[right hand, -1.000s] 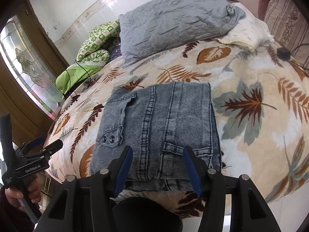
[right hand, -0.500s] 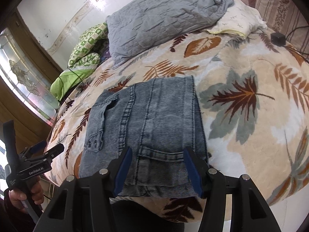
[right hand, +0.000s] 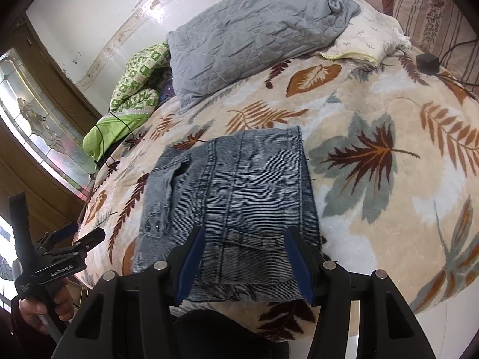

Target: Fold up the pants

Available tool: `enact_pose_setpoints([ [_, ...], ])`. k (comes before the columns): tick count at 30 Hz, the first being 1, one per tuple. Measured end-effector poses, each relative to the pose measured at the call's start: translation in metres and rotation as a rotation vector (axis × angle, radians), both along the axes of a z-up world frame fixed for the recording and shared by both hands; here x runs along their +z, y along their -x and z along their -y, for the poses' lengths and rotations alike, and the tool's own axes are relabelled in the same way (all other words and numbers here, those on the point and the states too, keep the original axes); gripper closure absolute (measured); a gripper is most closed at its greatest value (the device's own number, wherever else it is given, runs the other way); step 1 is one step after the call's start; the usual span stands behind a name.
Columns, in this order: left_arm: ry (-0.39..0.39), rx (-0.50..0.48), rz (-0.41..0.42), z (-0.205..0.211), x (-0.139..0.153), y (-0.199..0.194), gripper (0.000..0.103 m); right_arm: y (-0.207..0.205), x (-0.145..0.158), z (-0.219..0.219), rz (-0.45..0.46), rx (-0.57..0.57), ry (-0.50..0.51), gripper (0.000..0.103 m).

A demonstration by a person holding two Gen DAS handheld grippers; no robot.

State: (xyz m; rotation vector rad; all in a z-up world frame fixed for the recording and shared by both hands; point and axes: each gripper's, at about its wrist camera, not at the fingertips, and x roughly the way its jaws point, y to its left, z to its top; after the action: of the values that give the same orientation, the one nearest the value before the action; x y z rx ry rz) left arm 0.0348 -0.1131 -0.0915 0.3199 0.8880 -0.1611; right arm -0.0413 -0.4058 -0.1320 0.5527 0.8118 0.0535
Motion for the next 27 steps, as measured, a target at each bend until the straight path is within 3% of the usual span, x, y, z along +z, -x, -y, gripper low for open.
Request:
enact_pose_setpoints([
  [17,0.034,-0.007,-0.066,0.001,-0.014,-0.025,0.0,-0.011,-0.008,0.005,-0.023,0.013,-0.027,0.042],
  [27,0.024,0.001,-0.064,0.006,-0.016,-0.036,0.0,-0.014,-0.014,0.02,-0.032,-0.013,-0.047,0.042],
])
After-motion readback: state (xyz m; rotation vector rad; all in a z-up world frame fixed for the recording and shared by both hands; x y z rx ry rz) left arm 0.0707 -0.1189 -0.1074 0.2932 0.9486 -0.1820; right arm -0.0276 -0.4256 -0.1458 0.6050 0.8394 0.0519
